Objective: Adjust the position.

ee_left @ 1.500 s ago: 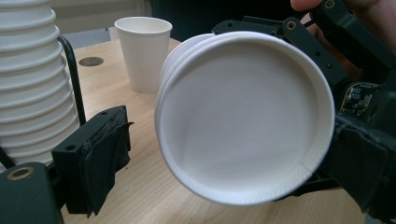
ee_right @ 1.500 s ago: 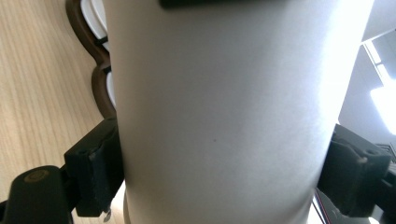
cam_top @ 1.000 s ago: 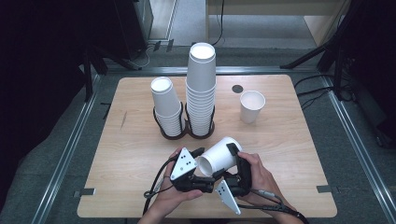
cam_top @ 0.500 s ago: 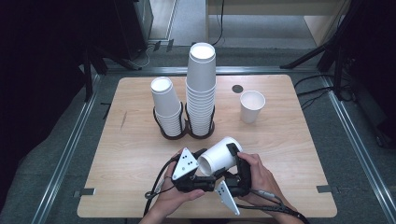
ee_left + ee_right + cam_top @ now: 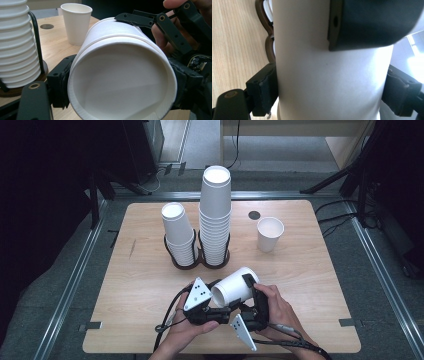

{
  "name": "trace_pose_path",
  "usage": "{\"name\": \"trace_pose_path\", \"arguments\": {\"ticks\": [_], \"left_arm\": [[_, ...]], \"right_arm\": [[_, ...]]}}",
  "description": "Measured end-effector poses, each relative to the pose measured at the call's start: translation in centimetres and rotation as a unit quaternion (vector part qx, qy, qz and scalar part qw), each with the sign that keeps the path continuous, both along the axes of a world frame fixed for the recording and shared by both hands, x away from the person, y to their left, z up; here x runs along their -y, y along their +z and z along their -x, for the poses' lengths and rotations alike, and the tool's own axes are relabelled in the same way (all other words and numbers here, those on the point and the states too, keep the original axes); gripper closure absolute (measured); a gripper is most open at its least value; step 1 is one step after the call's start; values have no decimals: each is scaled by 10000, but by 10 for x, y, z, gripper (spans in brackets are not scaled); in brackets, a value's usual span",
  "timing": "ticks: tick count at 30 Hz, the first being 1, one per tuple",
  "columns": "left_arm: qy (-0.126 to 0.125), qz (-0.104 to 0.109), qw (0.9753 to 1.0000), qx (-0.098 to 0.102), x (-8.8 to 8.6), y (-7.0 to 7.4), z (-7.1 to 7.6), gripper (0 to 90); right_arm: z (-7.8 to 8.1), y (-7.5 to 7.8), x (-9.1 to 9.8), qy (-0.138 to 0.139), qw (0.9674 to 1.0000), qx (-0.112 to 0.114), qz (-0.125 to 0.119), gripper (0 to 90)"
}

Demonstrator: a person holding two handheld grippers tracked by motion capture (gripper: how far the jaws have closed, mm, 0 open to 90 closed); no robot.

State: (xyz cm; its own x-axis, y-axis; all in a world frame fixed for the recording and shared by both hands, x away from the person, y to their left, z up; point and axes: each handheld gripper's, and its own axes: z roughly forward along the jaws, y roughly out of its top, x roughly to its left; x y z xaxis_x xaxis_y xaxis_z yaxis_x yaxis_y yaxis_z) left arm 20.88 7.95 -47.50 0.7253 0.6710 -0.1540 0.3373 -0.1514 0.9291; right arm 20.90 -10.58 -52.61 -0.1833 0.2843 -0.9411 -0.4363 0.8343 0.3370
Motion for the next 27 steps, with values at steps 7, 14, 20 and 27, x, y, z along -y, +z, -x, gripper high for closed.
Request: {"name": "trace_pose_path", "arguments": {"ticks": [7,14,20,27], "left_arm": [[-49,71,9999,-68,-2,0,-2,203],[-36,62,10000,9,-3,1,0,217],[83,79,9999,-13,-6,1,-1,227],[256,159,9995,41,-12,-1,-6,227]], "right_arm": [[0,0,0,7,10000,-2,9,126],[0,1,-1,46,10000,17,-28,115],[-2,2,-2,-93,9997,-180,-141,47],[1,5,-2,52,9994,-237,-254,28]]}}
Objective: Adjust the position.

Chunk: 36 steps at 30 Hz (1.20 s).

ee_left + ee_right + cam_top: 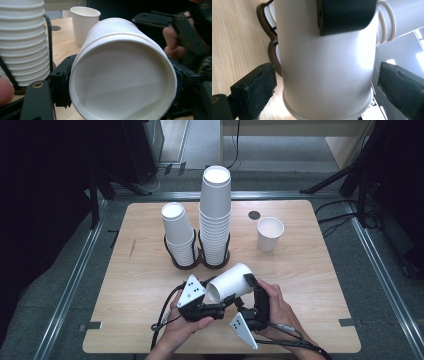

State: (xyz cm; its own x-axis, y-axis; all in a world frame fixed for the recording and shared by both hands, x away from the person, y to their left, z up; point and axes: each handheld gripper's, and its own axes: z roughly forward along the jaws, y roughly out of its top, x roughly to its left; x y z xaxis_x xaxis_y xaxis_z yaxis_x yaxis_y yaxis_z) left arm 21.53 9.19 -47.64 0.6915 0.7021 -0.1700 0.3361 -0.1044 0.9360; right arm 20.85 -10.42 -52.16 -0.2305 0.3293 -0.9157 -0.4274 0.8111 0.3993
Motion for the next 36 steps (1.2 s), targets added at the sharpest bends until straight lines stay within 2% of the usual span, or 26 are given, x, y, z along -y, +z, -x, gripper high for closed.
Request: {"name": "trace_pose_path", "arguments": {"ticks": [3,8,14,17,21,25,27,28,31,32,33,36], "left_arm": [[66,-13,10000,14,-2,-1,-2,227],[275,175,9995,59,-7,-2,-4,227],[563,300,9978,170,-14,-3,-6,226],[630,351,9972,217,-16,-3,-7,226],[695,449,9962,255,-18,-2,-7,226],[813,542,9946,353,-20,-3,-7,225],[838,591,9940,382,-21,-3,-7,224],[905,633,9930,430,-21,-4,-7,224],[956,683,9920,470,-22,-4,-7,224],[956,683,9920,470,-22,-4,-7,224],[966,700,9916,503,-22,-5,-7,225],[967,720,9910,589,-20,-5,-6,224]], "right_arm": [[1,2,-1,51,10000,-5,-47,26],[2,6,0,66,9997,-100,-218,26],[2,11,1,-8,9980,-289,-567,26],[1,13,2,-85,9967,-399,-703,26],[-1,15,3,-234,9943,-535,-893,26],[-4,21,5,-510,9868,-810,-1304,26],[-4,25,5,-604,9816,-947,-1546,26],[-4,28,5,-629,9778,-1031,-1712,26],[-7,35,7,-738,9626,-1357,-2227,26],[-7,35,7,-738,9626,-1357,-2227,26],[-8,38,9,-786,9486,-1601,-2613,26],[-10,41,12,-913,9299,-1916,-3003,26]]}}
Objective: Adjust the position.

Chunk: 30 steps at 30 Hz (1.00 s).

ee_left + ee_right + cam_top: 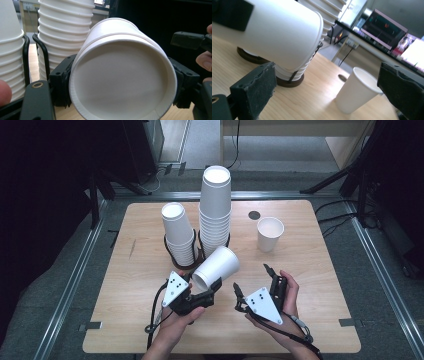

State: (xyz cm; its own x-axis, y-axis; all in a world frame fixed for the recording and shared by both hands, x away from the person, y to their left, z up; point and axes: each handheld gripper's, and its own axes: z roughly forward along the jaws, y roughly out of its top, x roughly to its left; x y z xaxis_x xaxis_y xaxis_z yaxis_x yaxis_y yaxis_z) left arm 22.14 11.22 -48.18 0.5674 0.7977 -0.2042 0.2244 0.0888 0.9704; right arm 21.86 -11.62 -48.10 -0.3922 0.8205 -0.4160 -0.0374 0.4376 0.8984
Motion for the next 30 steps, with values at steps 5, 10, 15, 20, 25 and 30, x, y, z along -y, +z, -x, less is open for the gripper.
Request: {"name": "trace_pose_path", "arguments": {"ticks": [5,10,15,20,25,30], "left_arm": [[-1,33,9999,102,1,0,1,225],[29,174,9997,175,1,-2,2,225],[61,176,9995,256,2,-2,3,224],[93,195,9994,284,3,-3,3,223],[44,183,9994,301,7,-5,4,224],[34,145,9992,374,10,-6,5,224]], "right_arm": [[-3,6,4,-174,9960,-480,-727,26],[-3,10,5,-25,9845,-1004,-1439,26],[2,12,-1,262,9720,-1392,-1875,26],[3,17,1,342,9515,-1714,-2531,26],[1,20,5,459,9225,-2059,-3233,6],[-3,17,8,442,8881,-2502,-3830,0]]}}
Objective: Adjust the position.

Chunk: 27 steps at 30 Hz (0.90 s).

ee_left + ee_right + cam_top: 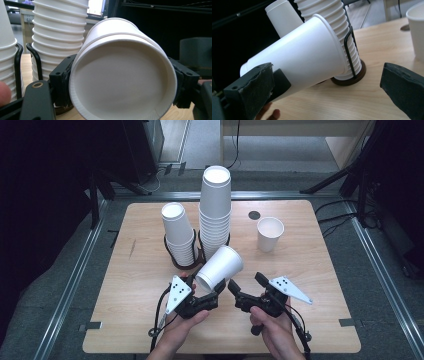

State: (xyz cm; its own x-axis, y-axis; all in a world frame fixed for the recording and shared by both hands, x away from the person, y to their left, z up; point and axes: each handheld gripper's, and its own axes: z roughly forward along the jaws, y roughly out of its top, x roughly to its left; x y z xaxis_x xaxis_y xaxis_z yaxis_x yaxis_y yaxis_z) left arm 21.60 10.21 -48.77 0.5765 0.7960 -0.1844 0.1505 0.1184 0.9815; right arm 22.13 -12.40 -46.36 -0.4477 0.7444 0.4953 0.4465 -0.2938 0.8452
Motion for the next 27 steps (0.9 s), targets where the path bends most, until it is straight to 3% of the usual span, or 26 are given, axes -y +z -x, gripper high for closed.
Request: {"name": "trace_pose_path", "arguments": {"ticks": [1,2,4,5,6,9,13,23,26,27], "left_arm": [[0,0,10000,0,0,0,0,224],[-1,24,10000,18,1,0,0,224],[7,71,10000,33,1,-1,1,224],[7,71,10000,33,1,-1,1,224],[8,110,9999,61,2,-1,1,223],[8,133,9998,127,3,-2,2,223],[6,171,9996,205,5,-2,4,223],[-27,138,9993,341,11,-4,7,223],[-59,74,9992,390,15,-6,9,222],[-86,48,9991,401,16,-6,10,222]], "right_arm": [[0,0,0,0,10000,0,0,0],[-2,-1,2,13,9994,-179,-285,0],[-2,-1,4,16,9982,-294,-519,0],[-2,-1,4,16,9982,-294,-519,0],[-2,-1,5,57,9958,-408,-819,0],[-2,-2,8,166,9884,-558,-1405,0],[-3,-6,10,218,9765,-843,-1974,0],[-5,-13,10,140,9547,-1372,-2636,0],[-5,-14,10,150,9466,-1513,-2842,0],[-5,-14,10,159,9457,-1523,-2866,0]]}}
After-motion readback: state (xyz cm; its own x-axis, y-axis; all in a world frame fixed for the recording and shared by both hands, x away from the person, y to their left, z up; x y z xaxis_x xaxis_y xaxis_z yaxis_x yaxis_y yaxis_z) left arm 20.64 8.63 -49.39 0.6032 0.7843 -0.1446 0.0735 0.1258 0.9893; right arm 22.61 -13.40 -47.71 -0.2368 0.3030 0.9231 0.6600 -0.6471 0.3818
